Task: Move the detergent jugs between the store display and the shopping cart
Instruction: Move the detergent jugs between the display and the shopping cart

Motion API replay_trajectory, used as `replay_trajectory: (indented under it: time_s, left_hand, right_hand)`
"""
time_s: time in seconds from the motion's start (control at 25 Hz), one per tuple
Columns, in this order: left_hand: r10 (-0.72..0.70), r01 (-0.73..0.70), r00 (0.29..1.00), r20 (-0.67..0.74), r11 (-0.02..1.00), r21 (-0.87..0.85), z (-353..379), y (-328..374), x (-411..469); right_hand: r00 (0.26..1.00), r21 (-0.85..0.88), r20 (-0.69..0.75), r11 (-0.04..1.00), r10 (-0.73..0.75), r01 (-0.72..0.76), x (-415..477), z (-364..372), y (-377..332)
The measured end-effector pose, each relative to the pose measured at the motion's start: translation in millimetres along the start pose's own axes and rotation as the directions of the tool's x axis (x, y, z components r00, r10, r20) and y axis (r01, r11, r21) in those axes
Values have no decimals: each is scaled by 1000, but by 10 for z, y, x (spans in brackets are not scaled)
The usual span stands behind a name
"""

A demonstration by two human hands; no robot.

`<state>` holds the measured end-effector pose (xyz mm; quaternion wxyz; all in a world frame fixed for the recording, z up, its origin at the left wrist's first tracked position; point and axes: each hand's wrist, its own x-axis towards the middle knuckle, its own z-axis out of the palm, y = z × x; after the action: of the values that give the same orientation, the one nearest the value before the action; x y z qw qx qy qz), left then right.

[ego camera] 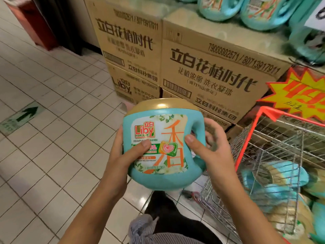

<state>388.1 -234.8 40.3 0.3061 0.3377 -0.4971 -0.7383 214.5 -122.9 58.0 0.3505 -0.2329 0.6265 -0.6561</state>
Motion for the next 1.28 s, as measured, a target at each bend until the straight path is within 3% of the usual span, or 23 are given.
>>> replay_trajectory:
  time_s: [0.32,0.56,0.88,1.08,1.28]
  left_hand:
    - [10,-9,997,74,1000,-9,16,515,1652]
    - [94,-89,985,147,995,-44,256,1073,2701]
    - [256,-264,880,401,964,-36,272,1751,4218]
    - [323,-369,802,503,929,-7,192,2140,5242]
    - [313,-358,790,527,933,-18,175,2072,5870]
  right_hand:
    - [981,98,-164,987,-108,125,1437,370,-189]
    - [944,28,-202,962,-262,273,2413,465,-695]
    - [828,-181,-257,867,-498,464,3515,759,-1199]
    - [795,-271,-258,831,-549,486,4304,993,-1369]
    - [796,-284,-284,840,-534,462,4834,1068,-1279]
